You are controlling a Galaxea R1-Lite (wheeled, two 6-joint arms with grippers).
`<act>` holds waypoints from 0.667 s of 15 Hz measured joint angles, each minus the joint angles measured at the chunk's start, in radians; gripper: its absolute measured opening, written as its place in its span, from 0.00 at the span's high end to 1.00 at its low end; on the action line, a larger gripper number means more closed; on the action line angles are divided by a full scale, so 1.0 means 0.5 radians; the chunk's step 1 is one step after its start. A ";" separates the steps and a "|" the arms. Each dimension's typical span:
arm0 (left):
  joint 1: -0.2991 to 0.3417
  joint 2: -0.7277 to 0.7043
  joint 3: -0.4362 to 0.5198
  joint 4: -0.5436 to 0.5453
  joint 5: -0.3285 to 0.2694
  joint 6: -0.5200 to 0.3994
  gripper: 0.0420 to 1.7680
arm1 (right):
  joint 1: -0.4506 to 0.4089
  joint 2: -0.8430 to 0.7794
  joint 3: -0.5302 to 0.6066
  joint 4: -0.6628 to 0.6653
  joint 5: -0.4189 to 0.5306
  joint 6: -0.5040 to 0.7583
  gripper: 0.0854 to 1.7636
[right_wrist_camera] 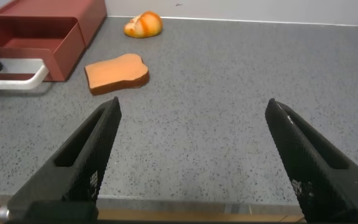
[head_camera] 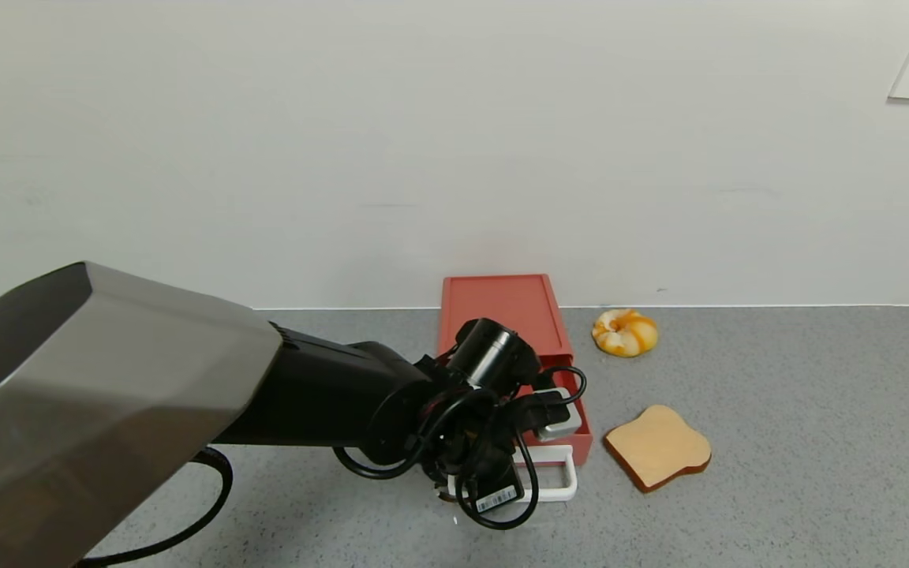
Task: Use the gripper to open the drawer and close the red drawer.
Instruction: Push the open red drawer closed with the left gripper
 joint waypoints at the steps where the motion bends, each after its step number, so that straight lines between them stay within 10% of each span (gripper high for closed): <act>1: 0.008 0.006 -0.025 0.014 -0.001 0.006 0.96 | 0.000 0.000 0.000 0.000 0.001 0.000 0.03; 10: 0.084 0.085 -0.240 0.133 0.001 0.044 0.96 | 0.000 0.000 0.000 0.000 0.000 0.001 0.03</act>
